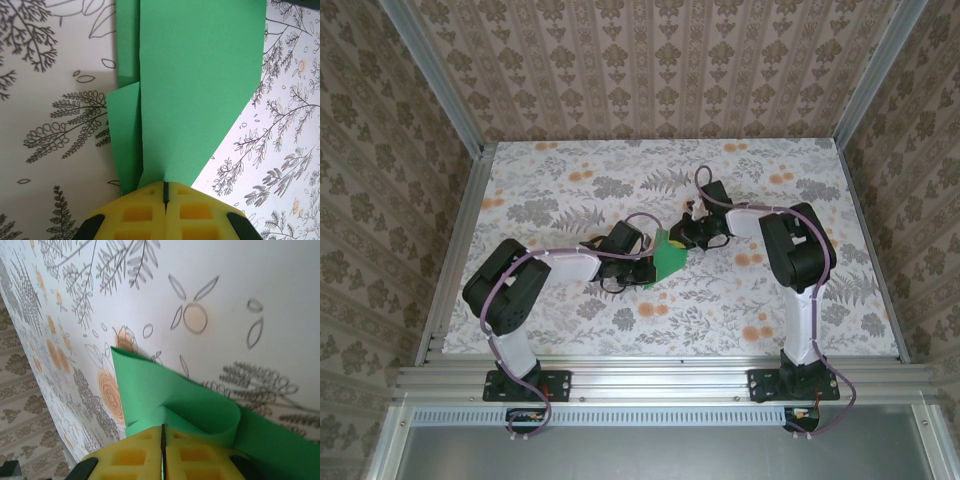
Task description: Fold a paper plane with a square sheet of paper (pick it up from the middle)
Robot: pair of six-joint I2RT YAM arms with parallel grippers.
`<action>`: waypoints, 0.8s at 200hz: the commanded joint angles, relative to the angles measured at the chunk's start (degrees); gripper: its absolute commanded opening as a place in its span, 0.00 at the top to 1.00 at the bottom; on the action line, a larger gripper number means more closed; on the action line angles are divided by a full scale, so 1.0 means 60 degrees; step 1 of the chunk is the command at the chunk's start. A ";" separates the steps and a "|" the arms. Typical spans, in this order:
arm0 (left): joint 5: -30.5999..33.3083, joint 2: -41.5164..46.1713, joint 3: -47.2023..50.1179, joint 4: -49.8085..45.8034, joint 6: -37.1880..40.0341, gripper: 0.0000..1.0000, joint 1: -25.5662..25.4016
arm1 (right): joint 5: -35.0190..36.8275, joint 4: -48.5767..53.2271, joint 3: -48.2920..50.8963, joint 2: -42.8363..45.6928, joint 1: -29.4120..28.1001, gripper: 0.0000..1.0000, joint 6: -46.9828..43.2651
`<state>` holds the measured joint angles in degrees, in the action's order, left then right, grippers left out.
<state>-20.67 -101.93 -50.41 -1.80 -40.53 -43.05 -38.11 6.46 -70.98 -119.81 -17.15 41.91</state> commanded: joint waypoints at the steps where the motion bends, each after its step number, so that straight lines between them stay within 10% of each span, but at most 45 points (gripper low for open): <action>1: 0.0258 -0.0458 0.0507 -0.1853 -0.0041 1.00 -0.0076 | 0.1189 0.0162 -0.0433 -0.0459 0.0351 0.90 -0.0310; 160: 0.0126 -0.0458 0.0337 -0.1864 -0.0042 1.00 -0.0091 | 0.0114 0.1093 -0.0579 0.1379 0.0717 0.88 -0.0893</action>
<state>-20.58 -101.95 -50.39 -1.63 -40.53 -43.05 -33.82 13.54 -78.30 -117.99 -10.02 36.16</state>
